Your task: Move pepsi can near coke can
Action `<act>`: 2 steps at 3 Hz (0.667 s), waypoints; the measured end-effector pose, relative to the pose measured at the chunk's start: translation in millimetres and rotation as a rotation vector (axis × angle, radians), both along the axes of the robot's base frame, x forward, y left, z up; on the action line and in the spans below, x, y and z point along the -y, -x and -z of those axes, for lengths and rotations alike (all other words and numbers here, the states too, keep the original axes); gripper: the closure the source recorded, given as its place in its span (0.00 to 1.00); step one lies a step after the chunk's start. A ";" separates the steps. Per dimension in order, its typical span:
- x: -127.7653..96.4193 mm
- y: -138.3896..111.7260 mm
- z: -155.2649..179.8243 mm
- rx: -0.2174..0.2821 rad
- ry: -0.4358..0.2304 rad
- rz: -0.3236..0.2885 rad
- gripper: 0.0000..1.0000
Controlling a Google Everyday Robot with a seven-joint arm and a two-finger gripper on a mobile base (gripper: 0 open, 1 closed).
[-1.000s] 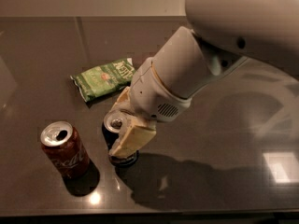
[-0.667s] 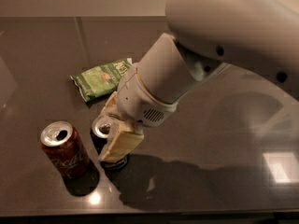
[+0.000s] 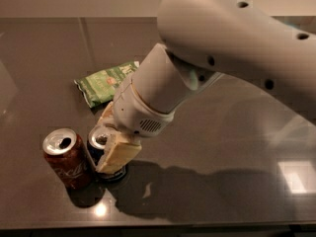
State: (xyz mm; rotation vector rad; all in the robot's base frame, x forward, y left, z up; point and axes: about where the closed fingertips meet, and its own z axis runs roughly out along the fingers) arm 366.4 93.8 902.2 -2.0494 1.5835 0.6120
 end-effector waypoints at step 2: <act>18.9 -15.5 -2.4 0.000 0.036 -0.002 0.00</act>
Offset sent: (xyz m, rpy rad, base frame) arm 0.0211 -0.0172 -0.0014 -0.0262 0.0000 -0.0001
